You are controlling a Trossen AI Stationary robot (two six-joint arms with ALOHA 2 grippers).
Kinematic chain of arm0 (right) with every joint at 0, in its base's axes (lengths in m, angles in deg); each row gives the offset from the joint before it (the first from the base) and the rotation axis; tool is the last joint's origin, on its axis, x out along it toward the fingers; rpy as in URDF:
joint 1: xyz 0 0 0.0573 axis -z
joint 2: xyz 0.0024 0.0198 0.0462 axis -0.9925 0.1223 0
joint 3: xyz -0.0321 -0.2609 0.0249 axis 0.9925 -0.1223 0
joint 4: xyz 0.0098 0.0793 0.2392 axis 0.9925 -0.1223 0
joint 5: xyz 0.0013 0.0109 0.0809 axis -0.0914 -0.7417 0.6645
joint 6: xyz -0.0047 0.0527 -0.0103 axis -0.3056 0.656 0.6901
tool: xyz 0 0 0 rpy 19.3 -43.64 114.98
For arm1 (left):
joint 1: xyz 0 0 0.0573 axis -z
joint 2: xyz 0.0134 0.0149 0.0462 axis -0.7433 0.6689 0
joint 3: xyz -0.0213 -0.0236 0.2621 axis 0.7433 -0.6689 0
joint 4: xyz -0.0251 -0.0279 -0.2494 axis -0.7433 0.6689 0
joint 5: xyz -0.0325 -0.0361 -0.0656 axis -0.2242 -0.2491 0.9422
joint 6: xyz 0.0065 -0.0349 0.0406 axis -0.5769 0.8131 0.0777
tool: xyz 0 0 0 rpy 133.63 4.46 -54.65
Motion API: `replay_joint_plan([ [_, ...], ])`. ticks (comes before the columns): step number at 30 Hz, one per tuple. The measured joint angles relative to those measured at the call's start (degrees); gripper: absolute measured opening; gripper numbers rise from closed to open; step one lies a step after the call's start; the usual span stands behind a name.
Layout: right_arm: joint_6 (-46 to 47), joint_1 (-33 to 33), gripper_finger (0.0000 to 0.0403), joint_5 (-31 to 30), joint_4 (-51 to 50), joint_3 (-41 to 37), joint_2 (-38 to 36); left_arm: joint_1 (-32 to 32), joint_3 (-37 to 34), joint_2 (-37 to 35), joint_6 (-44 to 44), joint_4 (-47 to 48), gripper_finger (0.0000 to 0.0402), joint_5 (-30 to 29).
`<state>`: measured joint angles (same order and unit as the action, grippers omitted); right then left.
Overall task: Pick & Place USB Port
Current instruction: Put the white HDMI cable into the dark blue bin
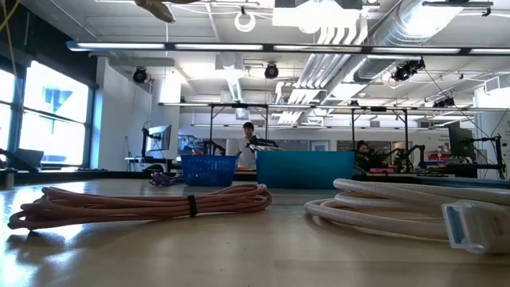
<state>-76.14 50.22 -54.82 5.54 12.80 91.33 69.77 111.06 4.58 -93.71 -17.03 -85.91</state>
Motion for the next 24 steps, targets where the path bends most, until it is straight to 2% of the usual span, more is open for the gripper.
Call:
replay_joint_plan([
  [6,0.2,0.2,0.0140,1.2,0.7,0.0,0.0,0.0,0.0,0.0,0.0,-0.1,0.0007,0.0],
  [9,0.9,0.2,0.0126,1.2,0.8,0.0,0.0,0.0,0.0,0.0,0.0,-0.1,0.0007,0.0],
  [12,1.4,0.2,0.0090,1.1,0.9,0.0,0.0,0.0,0.0,0.0,0.0,-0.1,0.0007,-0.1],
  [15,1.4,0.2,0.0035,1.4,0.9,0.0,0.0,0.0,0.0,0.0,0.0,-0.3,0.0007,-0.5],
  [17,1.4,0.2,0.0016,1.6,0.8,0.0,0.0,0.0,0.0,0.0,0.0,-0.3,0.0008,-1.7],
  [24,4.2,0.2,0.0009,1.0,0.0,0.0,0.0,0.0,0.0,0.0,0.0,0.7,0.0063,-5.3],
])
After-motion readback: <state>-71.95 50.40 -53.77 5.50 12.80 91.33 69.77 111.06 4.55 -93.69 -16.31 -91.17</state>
